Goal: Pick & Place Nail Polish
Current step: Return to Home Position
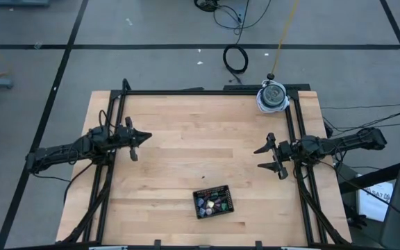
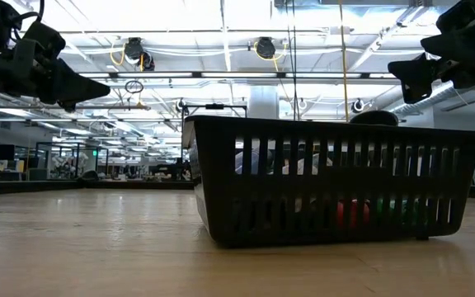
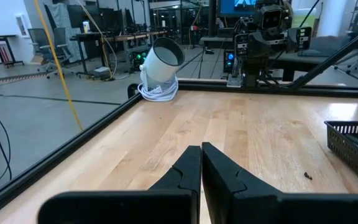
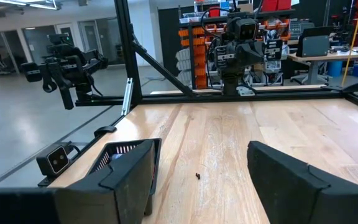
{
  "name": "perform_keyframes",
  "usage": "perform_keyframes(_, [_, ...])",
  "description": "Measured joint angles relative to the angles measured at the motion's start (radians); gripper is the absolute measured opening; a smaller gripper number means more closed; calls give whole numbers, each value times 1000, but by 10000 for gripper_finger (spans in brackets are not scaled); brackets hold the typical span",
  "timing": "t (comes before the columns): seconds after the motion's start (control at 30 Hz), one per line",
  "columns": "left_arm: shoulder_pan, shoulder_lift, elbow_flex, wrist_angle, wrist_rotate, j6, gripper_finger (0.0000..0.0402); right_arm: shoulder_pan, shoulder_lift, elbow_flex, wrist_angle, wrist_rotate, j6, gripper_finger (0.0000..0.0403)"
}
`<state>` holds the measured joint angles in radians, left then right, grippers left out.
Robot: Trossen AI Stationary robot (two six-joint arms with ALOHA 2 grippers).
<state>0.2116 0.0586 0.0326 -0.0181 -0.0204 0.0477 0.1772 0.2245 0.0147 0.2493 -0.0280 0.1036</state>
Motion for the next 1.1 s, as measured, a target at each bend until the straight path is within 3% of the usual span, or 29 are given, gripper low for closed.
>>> perform_keyframes(1.1, [0,0,0,0,0,0,8,0,0,0,0,0,0,238])
